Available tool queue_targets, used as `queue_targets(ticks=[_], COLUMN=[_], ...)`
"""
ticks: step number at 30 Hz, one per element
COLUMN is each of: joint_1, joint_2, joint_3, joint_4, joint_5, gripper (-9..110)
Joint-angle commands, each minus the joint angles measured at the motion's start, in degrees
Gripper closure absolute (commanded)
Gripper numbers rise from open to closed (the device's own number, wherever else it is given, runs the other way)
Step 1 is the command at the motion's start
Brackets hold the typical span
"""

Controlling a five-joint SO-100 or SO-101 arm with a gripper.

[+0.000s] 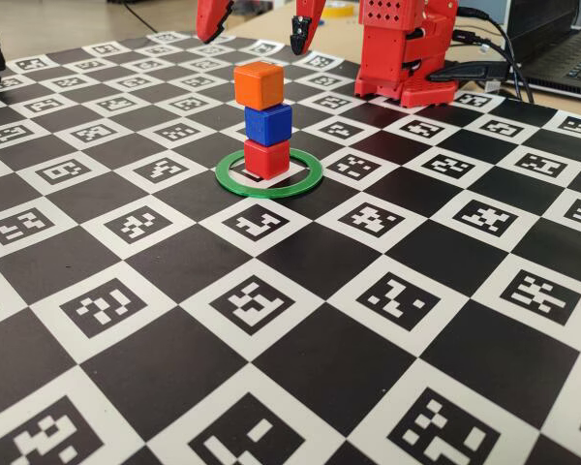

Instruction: Grab the red cube then put it in the green circle then put the blue cube on top and finally the orange cube on top

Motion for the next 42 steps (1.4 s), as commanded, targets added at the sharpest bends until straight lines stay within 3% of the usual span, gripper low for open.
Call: queue_targets(ticks=[1,10,14,22,42], joint_1=[0.0,1.9,3.1,6.8,7.5], joint_2=[7.1,11.1,13.9,18.9,29.7], joint_3=[0.3,4.8,7.6,13.4,32.6], joint_4=[0.1,-1.1,-1.9,-4.7,-12.6], joint_5=[-1.1,-7.5,-10.9,-15.6,-46.8], gripper=[55,78,95,106,107])
